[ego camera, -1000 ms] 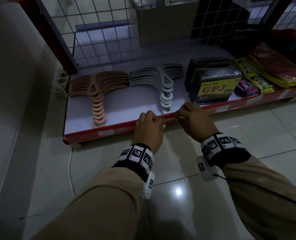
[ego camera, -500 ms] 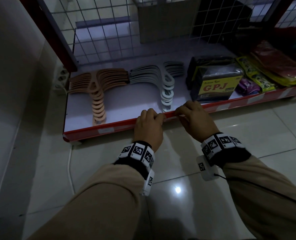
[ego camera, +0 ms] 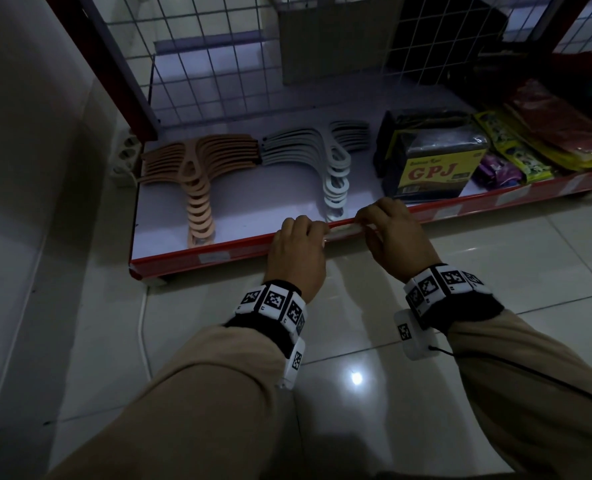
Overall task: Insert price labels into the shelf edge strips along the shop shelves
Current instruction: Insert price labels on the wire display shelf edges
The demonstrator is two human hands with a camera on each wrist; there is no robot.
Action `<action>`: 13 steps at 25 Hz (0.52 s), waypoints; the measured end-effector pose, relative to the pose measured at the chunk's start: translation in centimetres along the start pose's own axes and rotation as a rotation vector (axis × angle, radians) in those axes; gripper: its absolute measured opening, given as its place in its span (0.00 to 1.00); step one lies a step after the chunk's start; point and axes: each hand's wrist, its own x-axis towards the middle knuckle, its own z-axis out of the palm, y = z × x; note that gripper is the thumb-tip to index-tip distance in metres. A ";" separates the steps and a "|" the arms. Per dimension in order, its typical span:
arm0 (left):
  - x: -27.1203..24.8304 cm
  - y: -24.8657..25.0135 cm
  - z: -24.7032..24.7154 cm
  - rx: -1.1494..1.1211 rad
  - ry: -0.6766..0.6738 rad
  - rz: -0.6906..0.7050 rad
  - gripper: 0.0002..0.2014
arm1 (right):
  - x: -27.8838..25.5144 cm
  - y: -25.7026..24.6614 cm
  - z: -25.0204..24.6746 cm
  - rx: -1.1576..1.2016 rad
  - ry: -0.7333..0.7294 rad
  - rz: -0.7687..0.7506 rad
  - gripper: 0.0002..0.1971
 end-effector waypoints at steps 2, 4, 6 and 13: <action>-0.1 -0.2 -0.1 0.016 -0.017 0.022 0.16 | -0.2 -0.1 0.0 0.009 0.004 0.014 0.14; -0.3 -0.3 -0.4 0.036 -0.025 0.037 0.17 | -0.2 -0.2 -0.1 0.000 0.012 0.010 0.15; -0.6 -0.3 -0.7 0.090 -0.023 0.040 0.16 | -0.2 -0.6 -0.2 -0.052 -0.005 -0.018 0.17; -3.0 -3.8 -2.5 0.311 0.054 0.012 0.21 | -0.3 -3.6 0.8 -0.235 -0.019 0.007 0.21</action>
